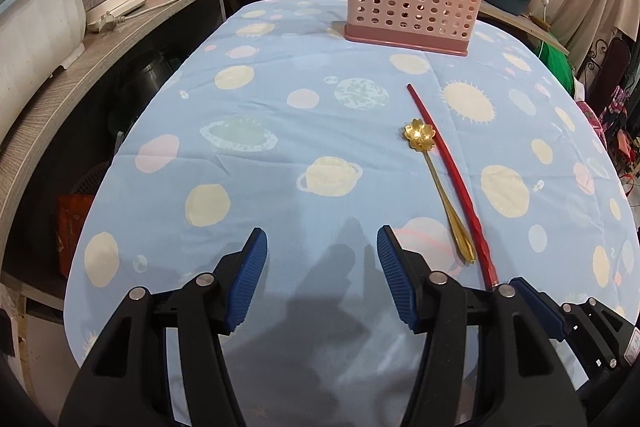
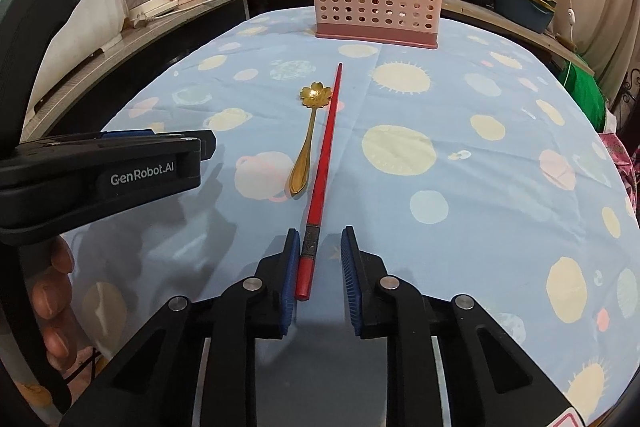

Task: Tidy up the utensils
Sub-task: 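Grasp the red chopstick with the right tool while the left tool approaches the gold spoon, then grasp the gold spoon by its handle with the left tool, then lift and carry the spoon and chopstick up over the pink basket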

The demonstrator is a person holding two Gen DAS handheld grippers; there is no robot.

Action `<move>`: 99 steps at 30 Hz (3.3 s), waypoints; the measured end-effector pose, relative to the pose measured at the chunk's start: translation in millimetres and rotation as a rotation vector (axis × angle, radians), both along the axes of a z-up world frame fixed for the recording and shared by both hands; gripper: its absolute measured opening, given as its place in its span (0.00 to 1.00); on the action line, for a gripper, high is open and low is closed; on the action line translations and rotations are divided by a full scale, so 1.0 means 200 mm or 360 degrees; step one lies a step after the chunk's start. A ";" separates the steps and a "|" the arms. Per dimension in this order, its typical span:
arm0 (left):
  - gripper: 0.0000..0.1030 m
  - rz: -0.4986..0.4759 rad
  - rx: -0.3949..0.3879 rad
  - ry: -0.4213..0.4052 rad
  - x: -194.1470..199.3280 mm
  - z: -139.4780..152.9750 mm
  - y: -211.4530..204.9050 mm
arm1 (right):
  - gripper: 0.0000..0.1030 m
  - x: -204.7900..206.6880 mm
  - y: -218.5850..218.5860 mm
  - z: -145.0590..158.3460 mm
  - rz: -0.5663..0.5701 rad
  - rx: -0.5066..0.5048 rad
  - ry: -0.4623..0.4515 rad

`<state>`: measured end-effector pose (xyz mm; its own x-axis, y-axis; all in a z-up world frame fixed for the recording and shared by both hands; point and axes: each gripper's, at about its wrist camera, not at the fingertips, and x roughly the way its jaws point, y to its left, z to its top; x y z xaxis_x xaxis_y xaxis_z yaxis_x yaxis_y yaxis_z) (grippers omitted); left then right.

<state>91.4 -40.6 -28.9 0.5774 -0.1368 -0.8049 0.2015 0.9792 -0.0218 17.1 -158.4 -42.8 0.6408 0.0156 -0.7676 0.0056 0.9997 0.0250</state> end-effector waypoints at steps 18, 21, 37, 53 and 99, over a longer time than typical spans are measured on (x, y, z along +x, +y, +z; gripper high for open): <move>0.71 -0.0099 -0.0110 0.0053 -0.03 -0.01 -0.12 | 0.07 -0.01 -0.21 0.01 -0.0185 0.0071 -0.0010; 0.71 -0.0134 -0.0156 0.0095 -0.03 -0.02 -0.17 | 0.07 -0.01 -0.24 0.01 -0.0207 0.0079 -0.0013; 0.17 -0.0220 -0.0175 0.0112 -0.03 -0.06 -0.28 | 0.07 -0.03 -0.27 -0.01 -0.0212 0.0138 -0.0020; 0.10 -0.0206 -0.0273 0.0012 -0.08 0.16 -0.18 | 0.07 -0.08 -0.27 0.21 -0.0193 0.0205 -0.0170; 0.01 -0.0172 -0.0271 -0.0573 0.81 1.30 -0.28 | 0.07 0.80 -0.64 1.49 -0.0206 0.0433 -0.0969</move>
<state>253.9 -96.1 230.9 0.7928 -0.3258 -0.5150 0.3274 0.9405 -0.0910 177.4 -286.5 255.8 0.9671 0.0512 -0.2491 0.0301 0.9496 0.3122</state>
